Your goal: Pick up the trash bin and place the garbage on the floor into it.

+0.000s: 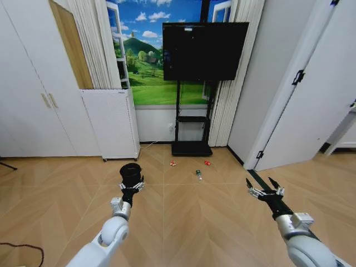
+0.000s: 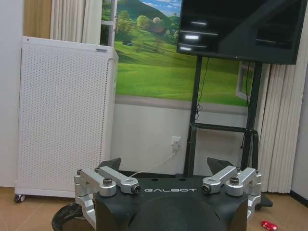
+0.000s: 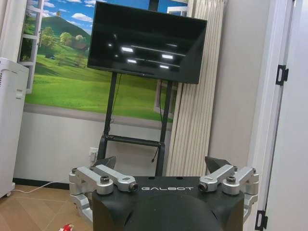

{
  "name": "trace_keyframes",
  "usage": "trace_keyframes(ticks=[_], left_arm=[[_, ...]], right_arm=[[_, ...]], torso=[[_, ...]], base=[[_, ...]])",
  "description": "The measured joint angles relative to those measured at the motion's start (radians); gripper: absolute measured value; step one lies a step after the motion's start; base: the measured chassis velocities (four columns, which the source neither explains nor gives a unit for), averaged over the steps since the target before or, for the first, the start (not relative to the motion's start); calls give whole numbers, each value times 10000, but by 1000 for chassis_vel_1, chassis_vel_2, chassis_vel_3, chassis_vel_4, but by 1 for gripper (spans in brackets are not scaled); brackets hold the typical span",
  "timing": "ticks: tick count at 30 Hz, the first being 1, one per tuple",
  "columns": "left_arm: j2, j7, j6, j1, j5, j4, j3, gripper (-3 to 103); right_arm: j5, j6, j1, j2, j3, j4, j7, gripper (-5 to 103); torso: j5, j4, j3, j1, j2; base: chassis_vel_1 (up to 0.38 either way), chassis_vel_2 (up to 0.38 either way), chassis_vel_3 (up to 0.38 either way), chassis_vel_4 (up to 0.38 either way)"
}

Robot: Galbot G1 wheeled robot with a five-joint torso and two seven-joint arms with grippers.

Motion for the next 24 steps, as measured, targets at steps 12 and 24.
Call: trace_keyframes(ticks=[12, 24], left_arm=[[-119, -3, -18, -29, 31, 151, 59, 97], [-209, -2, -20, -42, 75, 170, 79, 97]], right_arm=[[-355, 40, -73, 7, -326, -417, -254, 100], [-491, 127, -87, 81, -376, -597, -349, 100]], torso=[[1, -1, 0, 0, 0], [0, 0, 0, 0, 0]], base=[[0, 0, 0, 0], [0, 0, 0, 0]])
